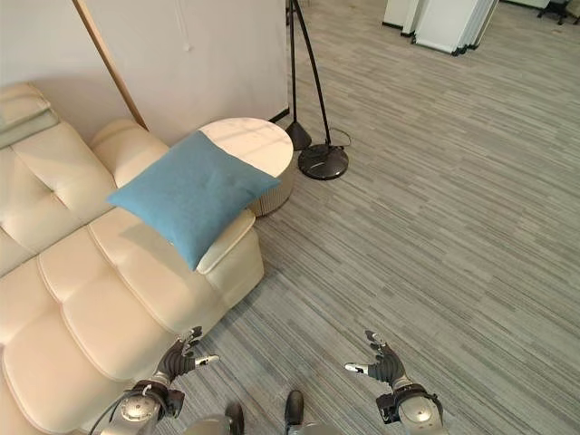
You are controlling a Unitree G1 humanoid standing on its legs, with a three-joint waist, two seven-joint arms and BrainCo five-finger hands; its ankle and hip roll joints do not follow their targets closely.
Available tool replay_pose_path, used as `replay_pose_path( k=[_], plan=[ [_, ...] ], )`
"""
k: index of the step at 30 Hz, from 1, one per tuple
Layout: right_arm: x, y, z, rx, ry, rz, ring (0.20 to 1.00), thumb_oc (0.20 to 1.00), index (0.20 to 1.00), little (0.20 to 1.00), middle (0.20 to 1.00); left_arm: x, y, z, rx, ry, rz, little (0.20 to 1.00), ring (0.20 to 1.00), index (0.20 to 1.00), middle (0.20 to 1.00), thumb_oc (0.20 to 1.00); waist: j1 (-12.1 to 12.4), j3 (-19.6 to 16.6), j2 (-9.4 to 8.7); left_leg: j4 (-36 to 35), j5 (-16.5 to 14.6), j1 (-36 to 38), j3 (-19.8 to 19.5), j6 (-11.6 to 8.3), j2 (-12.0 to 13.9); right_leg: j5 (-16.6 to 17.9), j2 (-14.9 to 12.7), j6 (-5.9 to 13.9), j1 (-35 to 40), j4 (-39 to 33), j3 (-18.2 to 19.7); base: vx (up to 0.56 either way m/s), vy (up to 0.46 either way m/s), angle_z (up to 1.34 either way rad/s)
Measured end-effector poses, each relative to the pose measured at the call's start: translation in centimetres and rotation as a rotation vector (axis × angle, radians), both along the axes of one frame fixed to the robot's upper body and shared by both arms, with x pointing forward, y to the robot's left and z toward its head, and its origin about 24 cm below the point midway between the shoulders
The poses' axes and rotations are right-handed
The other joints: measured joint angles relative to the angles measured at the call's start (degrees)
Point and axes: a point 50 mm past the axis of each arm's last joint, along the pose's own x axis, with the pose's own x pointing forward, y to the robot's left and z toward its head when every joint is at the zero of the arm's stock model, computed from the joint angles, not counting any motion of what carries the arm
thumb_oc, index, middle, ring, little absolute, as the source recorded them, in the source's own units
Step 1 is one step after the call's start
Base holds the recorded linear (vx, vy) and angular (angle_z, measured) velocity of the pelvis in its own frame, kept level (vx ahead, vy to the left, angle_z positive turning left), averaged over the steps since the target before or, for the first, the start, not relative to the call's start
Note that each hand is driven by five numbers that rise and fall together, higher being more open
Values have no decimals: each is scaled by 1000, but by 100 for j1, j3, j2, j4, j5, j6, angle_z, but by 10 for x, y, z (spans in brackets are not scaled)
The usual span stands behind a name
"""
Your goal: Pick up all the scattered cushions and arrange them neatly on the sofa.
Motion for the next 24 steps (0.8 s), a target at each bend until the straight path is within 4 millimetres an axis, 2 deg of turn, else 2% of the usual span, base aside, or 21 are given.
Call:
replay_pose_path(
  k=[1,2,4,6,7,8,9,10,11,12,13,14,15,16,17,19,20,21,22,23,24],
  plan=[
    [-1,-1,-4,-8,21,-12,1000,1000,1000,1000,1000,-3,2,-2,5,9,10,1000,1000,1000,1000,1000,153,-31,162,-792,474,-176,-165,-263,352,-235,284,143,-16,377,-127,450,122,-20],
    [-3,-1,-6,-8,27,-16,1000,1000,1000,1000,1000,-6,5,-4,14,27,23,1000,1000,1000,1000,1000,182,-26,183,-858,596,-264,-180,-264,468,-291,429,-74,125,365,-154,481,159,-30],
    [1,0,-4,-10,16,-17,1000,1000,1000,1000,1000,-8,12,-6,28,42,55,1000,1000,1000,1000,1000,263,-63,104,-815,610,-457,-171,-240,482,-667,517,-168,342,540,-51,413,175,-25],
    [7,0,0,-16,2,-12,1000,1000,1000,1000,1000,-8,14,-5,28,38,71,1000,1000,1000,1000,1000,277,-61,84,-507,698,-447,-152,-90,322,-935,474,-44,681,651,122,620,299,-42],
    [7,-1,-1,-19,7,-11,1000,1000,1000,1000,1000,-9,15,-6,29,40,72,1000,1000,1000,1000,1000,286,-122,110,-278,784,-365,-136,116,176,-1078,398,155,913,536,193,672,386,-69],
    [0,-3,-3,-30,27,4,1000,1000,1000,1000,1000,-19,12,-12,16,73,86,1000,1000,1000,1000,1000,267,-249,126,8,469,109,134,483,-143,-1301,102,450,1215,980,340,740,543,-73],
    [-2,12,2,-8,6,74,1000,1000,1000,1000,1000,-18,15,-10,28,66,77,1000,1000,1000,1000,1000,219,-490,172,20,271,582,192,899,-369,-1220,-338,739,27,4056,359,664,505,-55],
    [-1,20,5,11,-17,97,1000,1000,1000,1000,1000,-15,21,-6,47,52,73,1000,1000,1000,1000,1000,193,-493,12,-7,147,798,197,1063,-597,-889,-718,848,-485,5240,307,534,404,-8],
    [1,24,6,26,-28,90,1000,1000,1000,1000,1000,-9,24,-3,58,37,67,1000,1000,1000,1000,1000,186,-507,-84,-10,31,930,168,1171,-806,-767,-1063,905,-885,5995,281,255,139,33],
    [3,25,5,38,-31,70,1000,1000,1000,1000,1000,-3,23,0,58,22,64,1000,1000,1000,1000,1000,187,-538,-149,-12,-49,1055,28,1234,-932,-807,-1231,844,-1104,6238,239,263,104,47],
    [5,26,5,44,-34,59,1000,1000,1000,1000,1000,2,21,2,52,6,58,1000,1000,1000,1000,1000,206,-494,-32,-96,-56,1200,-195,1244,-966,-1001,-1205,722,-1293,6063,195,260,68,51],
    [8,25,7,42,-47,63,1000,1000,1000,1000,1000,9,19,6,43,-15,56,1000,1000,1000,1000,1000,203,-423,84,-217,-56,1375,-384,1245,-927,-1145,-1147,689,-1437,5806,132,166,28,52],
    [14,24,11,34,-64,65,1000,1000,1000,1000,1000,11,16,7,34,-24,55,1000,1000,1000,1000,1000,211,-298,280,-349,-55,1584,-577,1243,-880,-1285,-1021,654,-1595,5381,40,221,-5,66],
    [18,20,14,18,-75,68,1000,1000,1000,1000,1000,12,13,8,24,-32,53,1000,1000,1000,1000,1000,153,-197,444,-418,-78,1764,-710,1132,-819,-1345,-835,602,-1741,4766,35,149,-13,81],
    [17,19,13,10,-70,71,1000,1000,1000,1000,1000,10,14,7,26,-28,54,1000,1000,1000,1000,1000,154,-173,481,-301,-171,1862,-632,883,-812,-1265,-707,499,-1850,4197,68,253,-58,80],
    [15,20,12,6,-62,78,1000,1000,1000,1000,1000,-2,20,3,31,-2,73,1000,1000,1000,1000,1000,164,-201,431,-236,-236,2104,-650,772,-859,-1093,-559,254,-1914,3548,-15,131,-61,56],
    [12,19,10,4,-53,75,1000,1000,1000,1000,1000,-13,22,-1,29,22,84,1000,1000,1000,1000,1000,155,-215,429,-170,-333,2229,-670,629,-877,-939,-400,138,-2012,3113,42,75,-53,63],
    [12,18,10,1,-51,71,1000,1000,1000,1000,1000,-21,27,-3,26,37,105,1000,1000,1000,1000,1000,149,-258,364,-147,-358,2338,-726,589,-916,-678,-285,142,-2010,2708,71,114,-80,96],
    [11,16,9,-5,-48,65,1000,1000,1000,1000,1000,-32,29,-7,29,65,115,1000,1000,1000,1000,1000,118,-289,176,-60,-464,2519,-748,452,-1043,-116,-187,-129,-1981,2050,173,98,-92,106],
    [9,14,9,-9,-44,62,1000,1000,1000,1000,1000,-38,31,-9,31,77,125,1000,1000,1000,1000,1000,100,-322,32,20,-567,2582,-839,296,-1164,271,-162,-156,-1865,1602,397,76,-80,127],
    [4,11,7,-17,-31,56,1000,1000,1000,1000,1000,-44,34,-11,32,90,141,1000,1000,1000,1000,1000,81,-397,-177,144,-735,2668,-948,183,-1323,862,-211,-181,-1729,1336,741,67,-97,97]
  ],
)
